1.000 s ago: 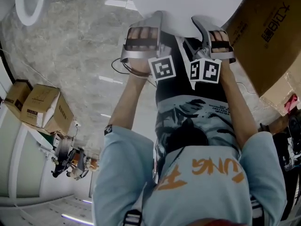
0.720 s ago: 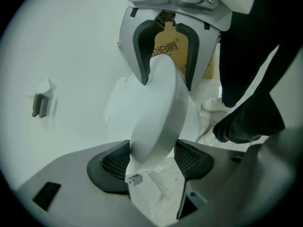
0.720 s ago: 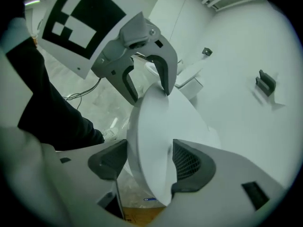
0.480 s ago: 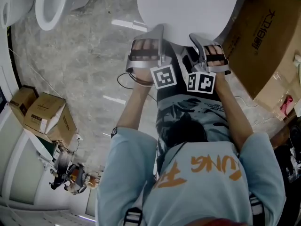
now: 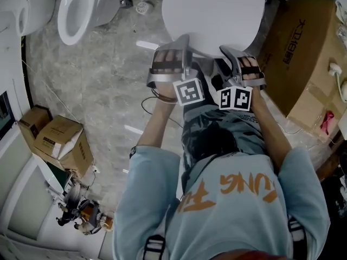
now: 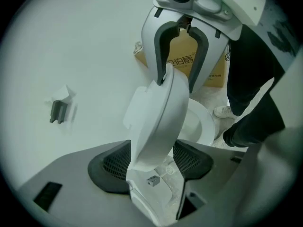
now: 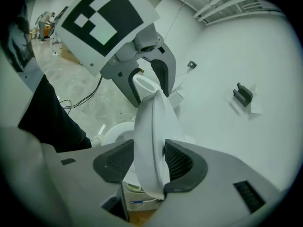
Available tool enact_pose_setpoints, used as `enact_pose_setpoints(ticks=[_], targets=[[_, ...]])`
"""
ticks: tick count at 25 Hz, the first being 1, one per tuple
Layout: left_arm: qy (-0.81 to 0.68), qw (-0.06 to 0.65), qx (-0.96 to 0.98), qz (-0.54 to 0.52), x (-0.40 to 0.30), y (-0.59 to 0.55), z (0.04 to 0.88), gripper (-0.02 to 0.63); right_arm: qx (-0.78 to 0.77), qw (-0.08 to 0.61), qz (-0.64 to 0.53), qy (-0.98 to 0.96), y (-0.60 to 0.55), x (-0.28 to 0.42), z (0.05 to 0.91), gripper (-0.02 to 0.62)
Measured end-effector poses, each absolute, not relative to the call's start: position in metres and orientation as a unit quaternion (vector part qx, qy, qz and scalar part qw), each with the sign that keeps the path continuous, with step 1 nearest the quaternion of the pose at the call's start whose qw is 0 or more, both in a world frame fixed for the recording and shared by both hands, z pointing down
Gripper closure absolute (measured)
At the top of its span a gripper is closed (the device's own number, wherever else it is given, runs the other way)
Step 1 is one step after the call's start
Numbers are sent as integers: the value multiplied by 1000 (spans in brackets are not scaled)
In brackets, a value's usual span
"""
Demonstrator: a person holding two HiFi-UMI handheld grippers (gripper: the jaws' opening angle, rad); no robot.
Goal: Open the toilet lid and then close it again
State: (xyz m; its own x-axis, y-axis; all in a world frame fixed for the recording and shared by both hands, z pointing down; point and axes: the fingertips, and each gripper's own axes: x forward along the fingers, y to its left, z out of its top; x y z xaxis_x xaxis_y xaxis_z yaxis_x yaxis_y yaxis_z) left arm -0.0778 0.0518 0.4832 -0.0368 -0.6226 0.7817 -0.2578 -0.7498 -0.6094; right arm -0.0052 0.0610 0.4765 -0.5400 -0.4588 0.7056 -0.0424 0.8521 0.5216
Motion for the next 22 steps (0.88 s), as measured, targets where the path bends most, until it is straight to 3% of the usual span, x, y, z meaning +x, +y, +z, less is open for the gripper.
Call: enact_pose_setpoints(ticks=[22], targets=[[312, 215, -738, -558, -47, -45, 357, 360, 260, 402, -206, -854, -28, 25, 356, 393]])
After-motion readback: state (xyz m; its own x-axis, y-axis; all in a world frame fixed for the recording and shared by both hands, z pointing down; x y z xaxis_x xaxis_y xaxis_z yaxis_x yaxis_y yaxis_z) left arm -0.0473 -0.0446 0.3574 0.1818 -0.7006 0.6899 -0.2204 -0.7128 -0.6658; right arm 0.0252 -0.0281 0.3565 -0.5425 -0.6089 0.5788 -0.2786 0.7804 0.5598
